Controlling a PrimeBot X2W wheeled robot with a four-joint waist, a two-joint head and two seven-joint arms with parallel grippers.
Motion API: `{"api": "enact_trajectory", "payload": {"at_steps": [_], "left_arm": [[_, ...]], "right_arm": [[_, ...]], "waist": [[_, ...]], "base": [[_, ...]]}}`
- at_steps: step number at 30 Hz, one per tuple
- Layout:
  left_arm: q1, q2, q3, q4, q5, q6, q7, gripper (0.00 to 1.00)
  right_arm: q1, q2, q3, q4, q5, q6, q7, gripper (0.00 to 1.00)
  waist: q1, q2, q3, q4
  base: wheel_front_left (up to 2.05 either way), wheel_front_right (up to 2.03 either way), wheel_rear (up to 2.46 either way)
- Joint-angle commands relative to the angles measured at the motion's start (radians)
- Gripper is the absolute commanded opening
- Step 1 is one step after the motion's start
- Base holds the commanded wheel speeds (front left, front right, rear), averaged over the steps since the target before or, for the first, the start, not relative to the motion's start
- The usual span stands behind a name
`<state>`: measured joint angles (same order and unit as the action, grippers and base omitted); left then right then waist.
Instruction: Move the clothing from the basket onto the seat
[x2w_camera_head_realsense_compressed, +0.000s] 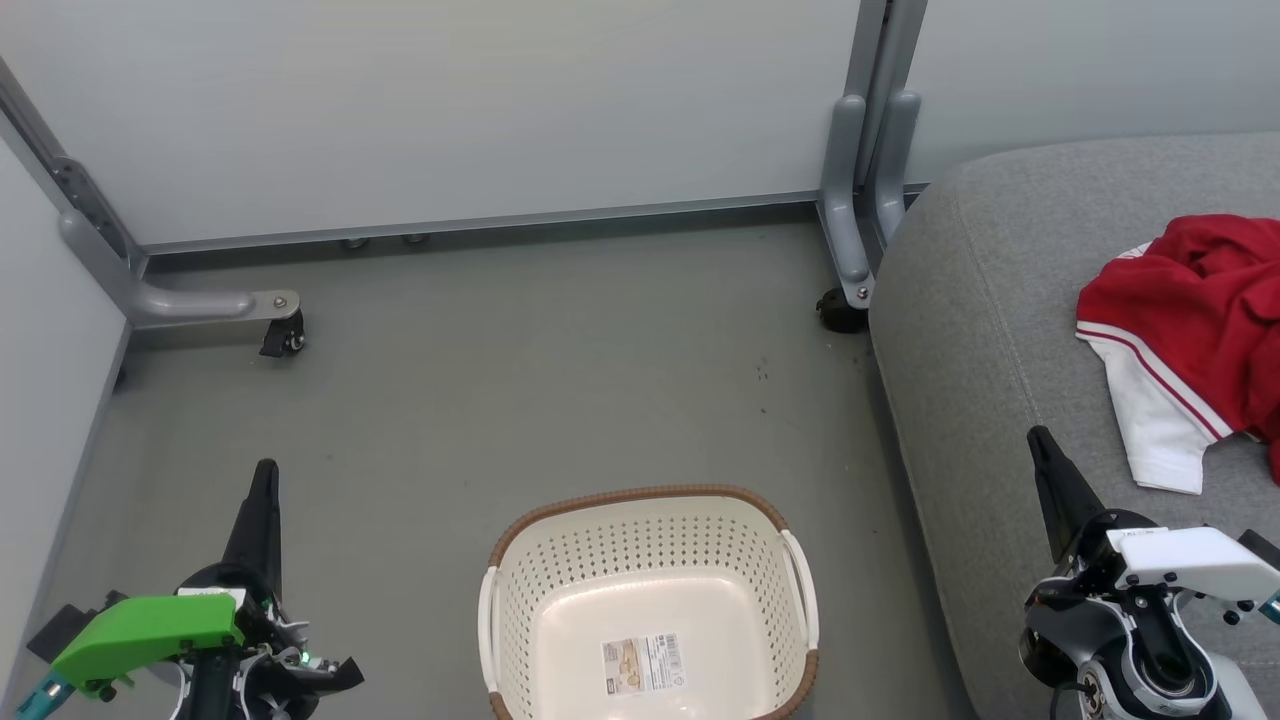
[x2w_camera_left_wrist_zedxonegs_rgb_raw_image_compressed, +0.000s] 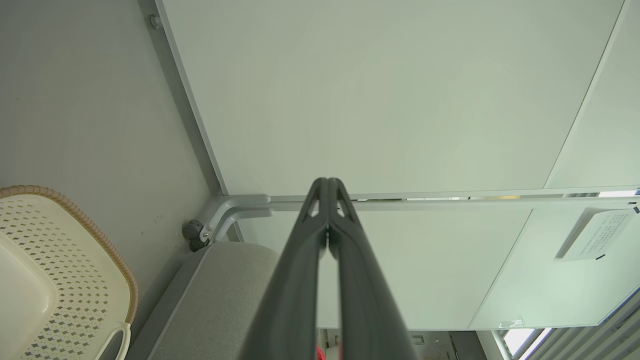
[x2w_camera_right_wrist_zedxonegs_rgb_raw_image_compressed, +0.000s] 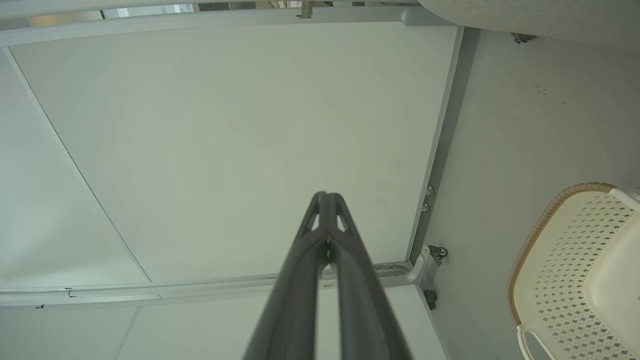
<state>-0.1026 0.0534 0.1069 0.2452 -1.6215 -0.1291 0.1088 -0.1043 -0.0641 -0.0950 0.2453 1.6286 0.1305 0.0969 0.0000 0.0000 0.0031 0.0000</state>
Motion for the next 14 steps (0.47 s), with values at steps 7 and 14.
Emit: {"api": "enact_trajectory", "payload": {"at_steps": [7, 14], "left_arm": [[-0.011, 0.001, 0.005, 0.001, 0.005, -0.006, 0.003, 0.00], [-0.011, 0.001, 0.006, 0.001, 0.006, -0.006, 0.003, 0.00]], "right_arm": [[-0.008, 0.002, -0.005, 0.002, -0.004, 0.000, 0.006, 0.00], [-0.008, 0.003, -0.006, 0.002, -0.006, 0.000, 0.007, 0.00]], "waist": [[0.0000, 0.0000, 0.000, 0.000], [0.0000, 0.0000, 0.000, 0.000]], "base": [[0.00, 0.00, 0.00], [0.00, 0.00, 0.00]]}}
